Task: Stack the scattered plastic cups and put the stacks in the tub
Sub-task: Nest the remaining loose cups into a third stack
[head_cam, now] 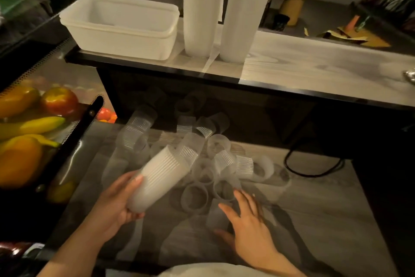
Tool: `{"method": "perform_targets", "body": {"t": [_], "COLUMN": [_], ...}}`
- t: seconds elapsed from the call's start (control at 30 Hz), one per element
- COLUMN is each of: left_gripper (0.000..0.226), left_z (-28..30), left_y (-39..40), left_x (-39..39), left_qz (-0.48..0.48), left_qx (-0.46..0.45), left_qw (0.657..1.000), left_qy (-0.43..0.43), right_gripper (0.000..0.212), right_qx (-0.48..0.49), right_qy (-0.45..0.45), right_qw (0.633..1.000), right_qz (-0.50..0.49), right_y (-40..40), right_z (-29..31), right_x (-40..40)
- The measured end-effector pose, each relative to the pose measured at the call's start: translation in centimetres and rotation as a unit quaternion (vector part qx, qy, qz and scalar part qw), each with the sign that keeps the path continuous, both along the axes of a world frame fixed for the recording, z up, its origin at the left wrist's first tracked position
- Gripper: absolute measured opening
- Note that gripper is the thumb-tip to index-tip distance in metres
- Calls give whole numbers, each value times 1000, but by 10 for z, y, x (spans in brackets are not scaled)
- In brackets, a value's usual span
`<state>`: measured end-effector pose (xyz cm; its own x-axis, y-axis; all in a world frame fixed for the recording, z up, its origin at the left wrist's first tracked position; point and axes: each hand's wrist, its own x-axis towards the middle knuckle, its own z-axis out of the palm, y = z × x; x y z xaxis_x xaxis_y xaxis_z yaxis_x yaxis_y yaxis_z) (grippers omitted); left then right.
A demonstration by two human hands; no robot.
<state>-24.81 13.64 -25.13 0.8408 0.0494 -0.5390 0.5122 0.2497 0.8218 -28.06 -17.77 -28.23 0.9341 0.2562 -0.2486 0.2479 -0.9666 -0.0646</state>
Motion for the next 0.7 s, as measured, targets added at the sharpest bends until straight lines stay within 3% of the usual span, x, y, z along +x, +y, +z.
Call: {"method": "perform_targets", "body": {"t": [0.13,0.23,0.3,0.37,0.4,0.47,0.5,0.53,0.57,0.7], "left_gripper": [90,89,90,89,87,88,88,88,88,86], "left_z": [5,8,12,16,20,27,32,37,41,55], "left_y": [-12,-20,-24,-25,-25,-24,-24,-25,-26,-37], "left_x": [-4,-9,-11,-11,-11,-9,-8,-6,-4,4], "left_qz": [-24,-43,-52,-60,-66,-77,-86,-100,-116,-176], "left_qx": [6,17,25,34,36,47,58,66,70,81], "left_qw": [1000,999,998,997,997,995,993,991,988,976], "left_qy": [2,-3,-12,-20,-27,-41,-50,-61,-72,-102], "right_gripper": [69,63,58,59,59,55,54,50,46,39], "right_qx": [-15,1,31,143,242,462,559,610,633,584], "right_qy": [-15,-43,-84,-124,-120,-32,12,36,61,137], "right_qw": [997,992,990,981,961,859,791,753,741,795], "right_qz": [74,116,106,30,-50,-217,-250,-244,-215,-89], "right_y": [1,6,5,-1,-3,-9,-14,-19,-23,-17], "right_z": [-12,-10,-8,4,19,60,78,92,105,122], "right_x": [4,1,0,1,3,13,19,26,32,52]}}
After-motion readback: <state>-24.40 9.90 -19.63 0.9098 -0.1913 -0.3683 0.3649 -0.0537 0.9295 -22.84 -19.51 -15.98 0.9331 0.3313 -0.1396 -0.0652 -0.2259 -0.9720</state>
